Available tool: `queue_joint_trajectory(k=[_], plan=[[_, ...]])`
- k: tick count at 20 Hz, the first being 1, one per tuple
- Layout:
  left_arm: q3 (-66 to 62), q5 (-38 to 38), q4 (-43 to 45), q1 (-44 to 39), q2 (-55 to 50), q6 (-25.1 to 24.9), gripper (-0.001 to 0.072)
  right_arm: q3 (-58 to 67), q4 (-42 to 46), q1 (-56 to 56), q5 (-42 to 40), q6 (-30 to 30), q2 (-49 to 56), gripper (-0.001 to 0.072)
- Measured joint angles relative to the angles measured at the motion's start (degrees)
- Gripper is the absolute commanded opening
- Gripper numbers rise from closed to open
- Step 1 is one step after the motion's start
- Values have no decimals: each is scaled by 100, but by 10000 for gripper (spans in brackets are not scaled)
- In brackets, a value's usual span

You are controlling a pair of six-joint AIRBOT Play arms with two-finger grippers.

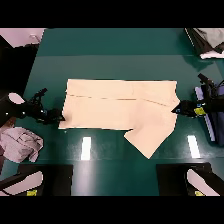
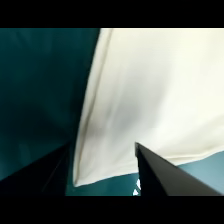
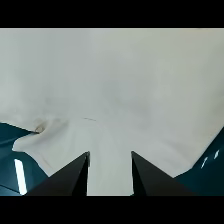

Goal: Fold the shirts.

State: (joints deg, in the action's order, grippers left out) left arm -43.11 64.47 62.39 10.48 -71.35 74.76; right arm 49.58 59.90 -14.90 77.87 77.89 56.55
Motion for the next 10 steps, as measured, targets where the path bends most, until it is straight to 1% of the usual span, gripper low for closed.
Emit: queue_joint_trajectory(k=[4,5,6,7,10], plan=[[103,-39,-203,0,-2,-13,480,-24,11,-140,138,-2,-7,314],[116,-24,-251,0,-4,-17,375,-26,15,-221,181,-2,-7,314],[129,-15,-240,-2,-9,-22,107,-28,15,-332,245,-2,-7,314],[149,9,-199,-2,-33,-48,27,-31,22,-450,282,-2,-7,314],[138,197,-208,-9,-24,-254,26,-81,28,-837,431,-2,-9,315]])
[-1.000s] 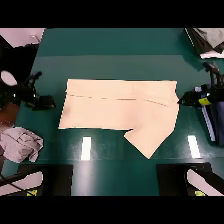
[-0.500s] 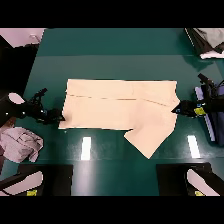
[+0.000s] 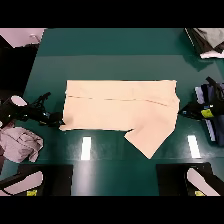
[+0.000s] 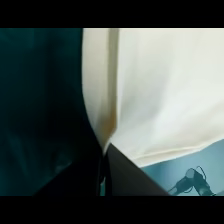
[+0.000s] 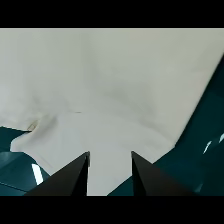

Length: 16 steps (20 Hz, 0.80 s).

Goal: Fold the shirts.

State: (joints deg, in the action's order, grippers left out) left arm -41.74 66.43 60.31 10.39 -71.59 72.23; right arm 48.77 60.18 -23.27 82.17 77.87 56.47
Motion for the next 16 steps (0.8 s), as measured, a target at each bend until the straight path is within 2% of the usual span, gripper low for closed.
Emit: queue_joint_trajectory(k=[2,3,4,5,13,14,16], plan=[[-87,68,-39,2,17,-68,26,-192,81,-232,74,0,0,318],[-153,92,-42,2,46,-96,26,-354,144,-348,96,2,0,353],[-225,103,-55,2,85,-111,26,-535,190,-450,94,2,0,434],[-295,116,-63,2,138,-127,26,-730,216,-540,66,4,0,461],[-498,240,-81,2,350,-166,26,-1967,-136,-636,-1121,-26,0,425],[-503,251,-83,2,356,-168,27,-2017,-181,-544,-1250,-35,0,406],[-509,271,-83,2,361,-170,26,-2085,-260,-319,-1478,-46,-2,305]])
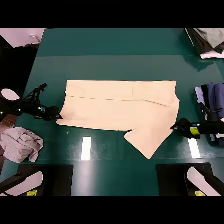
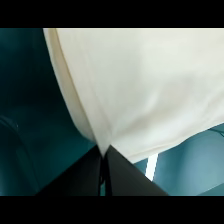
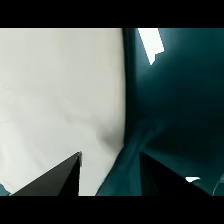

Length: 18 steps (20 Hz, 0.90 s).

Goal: Fold the shirts.

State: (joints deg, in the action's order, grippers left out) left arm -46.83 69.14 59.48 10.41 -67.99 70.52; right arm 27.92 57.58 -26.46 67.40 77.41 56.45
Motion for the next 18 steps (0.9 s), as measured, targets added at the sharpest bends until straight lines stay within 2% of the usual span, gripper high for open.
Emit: queue_joint_trajectory(k=[1,2,3,4,8,11,15,18], plan=[[0,7,0,0,2,0,26,-20,-15,114,-79,0,0,304],[0,13,0,0,2,-2,27,-31,-46,214,-146,-2,0,231],[0,22,0,0,2,-2,27,-44,-50,313,-212,-7,0,48],[0,48,0,0,2,-2,26,-50,-46,382,-258,-7,0,14],[-50,94,2,0,17,-2,26,164,-92,549,-306,-28,2,12],[-474,68,2,-2,107,66,26,901,-260,588,-201,-44,-11,11],[-1987,-59,-2,-2,398,378,26,2496,-761,603,-334,-44,-221,11],[-3707,-96,-15,-2,599,575,26,3943,-988,605,-603,-44,-431,11]])
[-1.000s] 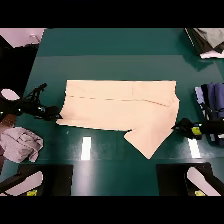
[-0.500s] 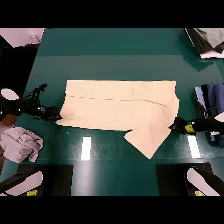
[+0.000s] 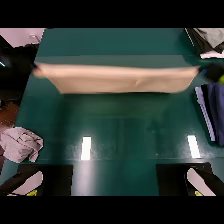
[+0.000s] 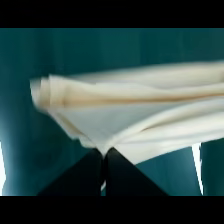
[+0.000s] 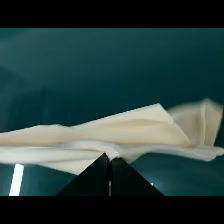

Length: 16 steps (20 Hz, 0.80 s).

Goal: Fold the shirts.

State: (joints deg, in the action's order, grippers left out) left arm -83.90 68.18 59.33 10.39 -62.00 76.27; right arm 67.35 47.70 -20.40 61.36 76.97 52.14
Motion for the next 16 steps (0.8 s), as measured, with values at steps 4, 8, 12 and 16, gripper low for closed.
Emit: queue_joint_trajectory(k=[4,8,12,16], plan=[[-2409,-28,2,2,118,190,26,1869,-35,-11,-295,0,-223,10],[-3700,-378,11,4,507,321,26,3292,284,-17,-428,-2,-474,10],[-4061,-866,13,4,1117,369,25,4363,866,-20,-308,4,-684,9],[-4113,-970,-7,4,1460,459,26,5272,1460,-17,267,264,-542,8]])
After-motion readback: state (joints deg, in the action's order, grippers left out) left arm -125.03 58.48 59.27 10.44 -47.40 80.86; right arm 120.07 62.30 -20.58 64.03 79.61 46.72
